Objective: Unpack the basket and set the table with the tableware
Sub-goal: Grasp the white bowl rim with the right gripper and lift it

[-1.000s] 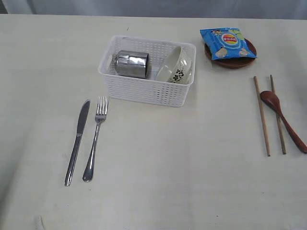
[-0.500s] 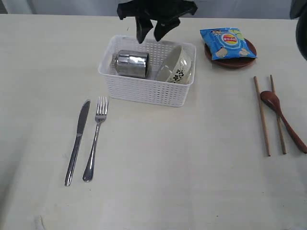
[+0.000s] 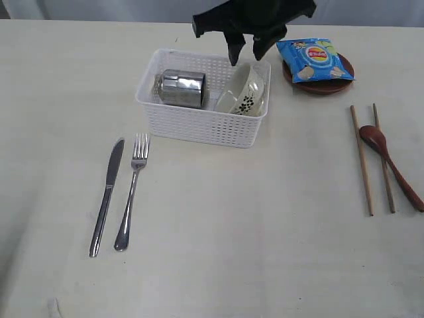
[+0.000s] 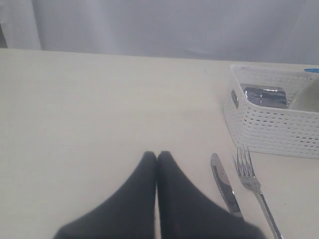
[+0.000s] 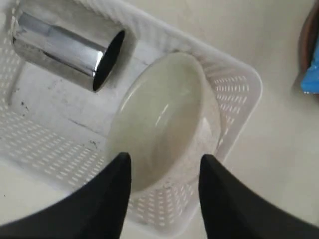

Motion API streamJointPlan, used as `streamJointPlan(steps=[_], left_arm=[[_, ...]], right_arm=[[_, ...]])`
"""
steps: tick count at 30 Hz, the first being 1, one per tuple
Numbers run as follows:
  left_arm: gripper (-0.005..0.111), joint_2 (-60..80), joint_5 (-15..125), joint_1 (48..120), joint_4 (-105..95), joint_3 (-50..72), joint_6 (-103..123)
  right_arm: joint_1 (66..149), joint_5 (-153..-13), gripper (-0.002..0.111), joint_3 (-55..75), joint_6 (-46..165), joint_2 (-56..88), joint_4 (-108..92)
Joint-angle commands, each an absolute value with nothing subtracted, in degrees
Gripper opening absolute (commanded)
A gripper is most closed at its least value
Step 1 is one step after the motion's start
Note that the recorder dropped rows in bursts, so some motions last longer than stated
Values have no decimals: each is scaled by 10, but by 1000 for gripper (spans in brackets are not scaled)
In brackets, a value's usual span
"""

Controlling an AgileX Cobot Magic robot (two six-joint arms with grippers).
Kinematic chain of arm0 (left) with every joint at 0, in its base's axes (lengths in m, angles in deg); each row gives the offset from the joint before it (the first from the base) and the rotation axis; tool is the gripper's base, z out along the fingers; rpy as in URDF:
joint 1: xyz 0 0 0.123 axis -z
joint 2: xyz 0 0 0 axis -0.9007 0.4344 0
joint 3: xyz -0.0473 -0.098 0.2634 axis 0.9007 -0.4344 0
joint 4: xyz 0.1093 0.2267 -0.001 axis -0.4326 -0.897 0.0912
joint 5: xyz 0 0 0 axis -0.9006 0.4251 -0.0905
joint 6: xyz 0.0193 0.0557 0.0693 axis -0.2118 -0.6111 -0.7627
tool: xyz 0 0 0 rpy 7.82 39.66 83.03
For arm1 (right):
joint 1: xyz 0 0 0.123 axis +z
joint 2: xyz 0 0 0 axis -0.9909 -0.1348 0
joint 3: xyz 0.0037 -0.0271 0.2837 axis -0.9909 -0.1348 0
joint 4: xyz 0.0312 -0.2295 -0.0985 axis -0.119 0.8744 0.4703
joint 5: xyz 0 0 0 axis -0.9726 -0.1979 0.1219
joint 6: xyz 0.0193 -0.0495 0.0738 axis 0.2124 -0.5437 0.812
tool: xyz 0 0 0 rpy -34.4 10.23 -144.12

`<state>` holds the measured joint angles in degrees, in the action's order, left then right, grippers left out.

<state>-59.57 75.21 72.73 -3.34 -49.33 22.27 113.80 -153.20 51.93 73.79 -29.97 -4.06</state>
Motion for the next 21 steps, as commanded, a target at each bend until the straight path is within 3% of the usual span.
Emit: streamJointPlan(steps=[1, 11, 13, 14, 15, 21], left_arm=[[0, -598, 751, 730, -34, -495, 221], [0, -598, 751, 730, -34, -495, 221], [0, -598, 751, 730, -34, -495, 221], [0, -598, 751, 730, -34, -495, 221], [0, -598, 751, 730, -34, -495, 221], [0, -598, 751, 730, -34, -495, 221]], right_arm=[[1137, -1531, 42, 491, 763, -271, 7], [1137, -1531, 41, 491, 789, -356, -10], [1137, -1531, 27, 491, 785, -364, -10], [1140, -1531, 9, 494, 779, -361, -10], [1140, -1531, 0, 497, 771, -358, -10], [1140, -1531, -1, 603, 750, -280, 82]])
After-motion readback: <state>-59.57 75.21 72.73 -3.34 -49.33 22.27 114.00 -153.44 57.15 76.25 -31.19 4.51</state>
